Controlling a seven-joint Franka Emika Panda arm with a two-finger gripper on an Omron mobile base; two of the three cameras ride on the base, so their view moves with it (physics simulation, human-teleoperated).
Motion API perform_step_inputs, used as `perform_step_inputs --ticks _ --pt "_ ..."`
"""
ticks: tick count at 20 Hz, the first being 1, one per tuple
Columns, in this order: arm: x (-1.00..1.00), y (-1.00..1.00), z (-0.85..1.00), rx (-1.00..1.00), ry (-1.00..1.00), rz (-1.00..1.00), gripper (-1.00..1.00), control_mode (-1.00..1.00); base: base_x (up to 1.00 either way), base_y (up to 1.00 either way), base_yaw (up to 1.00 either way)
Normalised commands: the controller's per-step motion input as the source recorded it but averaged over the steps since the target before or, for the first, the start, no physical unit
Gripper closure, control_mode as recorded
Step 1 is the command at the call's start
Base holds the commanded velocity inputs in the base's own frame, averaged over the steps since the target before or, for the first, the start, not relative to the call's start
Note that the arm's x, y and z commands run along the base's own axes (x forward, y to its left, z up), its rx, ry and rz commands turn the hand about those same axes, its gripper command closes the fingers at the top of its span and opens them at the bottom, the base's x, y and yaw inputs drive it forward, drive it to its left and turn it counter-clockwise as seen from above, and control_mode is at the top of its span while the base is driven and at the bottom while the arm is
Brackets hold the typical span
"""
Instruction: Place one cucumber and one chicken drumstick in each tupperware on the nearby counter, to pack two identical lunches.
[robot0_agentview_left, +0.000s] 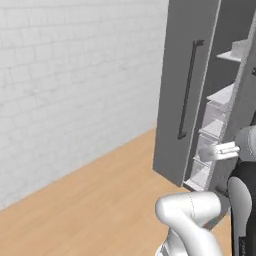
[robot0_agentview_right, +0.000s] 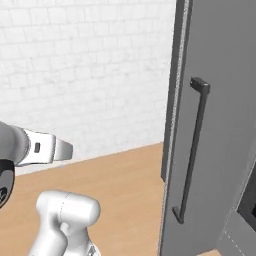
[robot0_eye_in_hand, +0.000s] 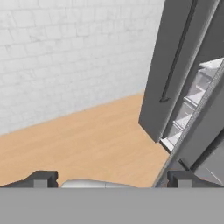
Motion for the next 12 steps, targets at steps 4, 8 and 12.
perform_step_inputs --ticks 4,8,12 --pt "0.00 0.00 0.00 0.00 0.00 0.00 -1.00 1.00 0.84 0.99 0.23" --pt "0.00 0.00 0.00 0.00 0.00 0.00 -1.00 1.00 1.00 0.90 -0.33" --pt "0.00 0.00 0.00 0.00 0.00 0.00 -1.00 1.00 0.90 0.74 -0.73"
